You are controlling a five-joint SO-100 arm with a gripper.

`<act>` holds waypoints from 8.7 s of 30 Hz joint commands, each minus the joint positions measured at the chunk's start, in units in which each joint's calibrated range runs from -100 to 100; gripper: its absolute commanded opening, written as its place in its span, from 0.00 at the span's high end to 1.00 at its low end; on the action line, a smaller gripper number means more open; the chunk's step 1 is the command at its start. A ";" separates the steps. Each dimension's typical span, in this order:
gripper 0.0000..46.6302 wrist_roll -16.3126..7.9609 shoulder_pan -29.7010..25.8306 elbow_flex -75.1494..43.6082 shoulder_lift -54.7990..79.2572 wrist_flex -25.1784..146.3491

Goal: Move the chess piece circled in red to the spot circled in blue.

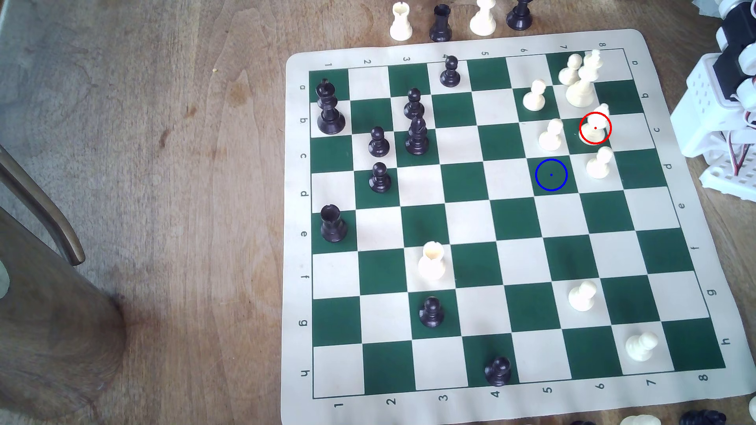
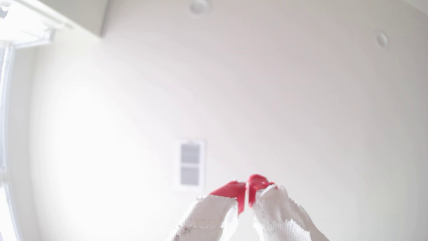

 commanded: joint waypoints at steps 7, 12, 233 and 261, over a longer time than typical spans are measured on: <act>1.00 -0.34 0.40 -11.06 0.14 19.08; 1.00 -0.34 0.32 -17.50 0.14 29.32; 1.00 -21.00 -6.88 -53.67 73.57 153.73; 1.00 -20.07 -4.22 -52.22 75.35 150.45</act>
